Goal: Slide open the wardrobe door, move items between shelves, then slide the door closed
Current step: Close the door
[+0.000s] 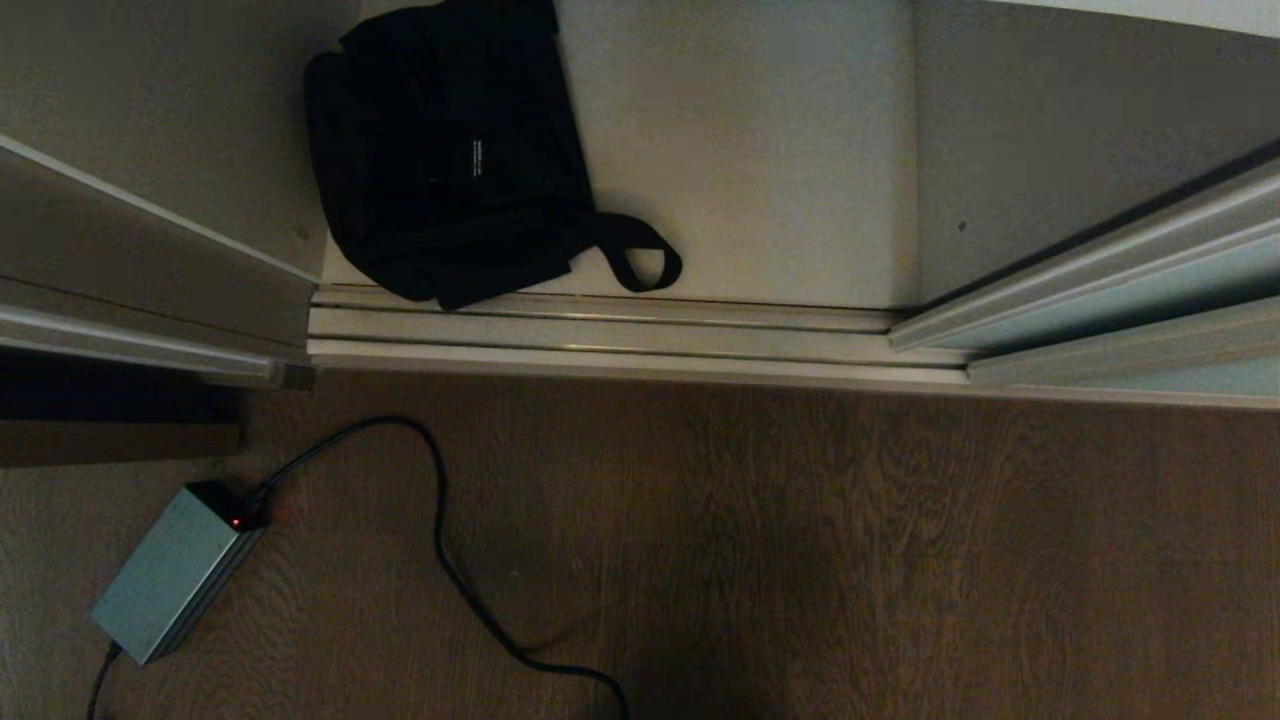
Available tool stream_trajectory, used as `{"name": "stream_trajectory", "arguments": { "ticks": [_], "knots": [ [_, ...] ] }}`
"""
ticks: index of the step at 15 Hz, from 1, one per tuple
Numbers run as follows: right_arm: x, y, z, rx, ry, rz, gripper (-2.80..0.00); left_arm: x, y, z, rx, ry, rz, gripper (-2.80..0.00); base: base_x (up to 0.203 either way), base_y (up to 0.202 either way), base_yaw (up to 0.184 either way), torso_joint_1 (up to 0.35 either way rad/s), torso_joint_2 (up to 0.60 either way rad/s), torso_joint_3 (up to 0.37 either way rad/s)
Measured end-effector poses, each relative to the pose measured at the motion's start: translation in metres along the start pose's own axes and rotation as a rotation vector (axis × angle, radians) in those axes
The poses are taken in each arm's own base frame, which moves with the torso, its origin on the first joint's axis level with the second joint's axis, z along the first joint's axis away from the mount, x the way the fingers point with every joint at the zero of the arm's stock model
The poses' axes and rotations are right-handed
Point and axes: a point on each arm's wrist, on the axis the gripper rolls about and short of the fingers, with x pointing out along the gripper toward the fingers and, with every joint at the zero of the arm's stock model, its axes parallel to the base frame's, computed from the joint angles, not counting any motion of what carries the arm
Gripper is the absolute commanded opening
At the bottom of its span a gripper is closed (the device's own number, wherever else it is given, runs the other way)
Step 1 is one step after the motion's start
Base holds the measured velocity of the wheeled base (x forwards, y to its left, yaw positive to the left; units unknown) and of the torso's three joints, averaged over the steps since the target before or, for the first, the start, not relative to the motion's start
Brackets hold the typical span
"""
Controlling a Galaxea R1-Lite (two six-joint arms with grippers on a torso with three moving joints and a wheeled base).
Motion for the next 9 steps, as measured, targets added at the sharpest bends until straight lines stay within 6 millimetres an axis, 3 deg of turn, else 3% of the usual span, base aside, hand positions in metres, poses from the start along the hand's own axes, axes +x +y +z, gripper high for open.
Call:
{"name": "stream_trajectory", "arguments": {
  "ticks": [5, 9],
  "knots": [
    [0.0, 0.0, 0.0, 0.0, 0.0, 0.001, -2.8, 0.0, 0.0004, 0.0, -0.041, -0.002, 0.019, -2.8, 0.0, 0.0, 0.0, 0.001, 0.0, 0.01],
    [0.0, 0.0, 0.0, 0.0, 0.0, 0.0, -2.8, 0.0001, 0.0004, -0.0002, -0.037, 0.001, 0.019, -2.8, 0.0, 0.0, 0.0, 0.001, 0.0, 0.154]
  ]
}}
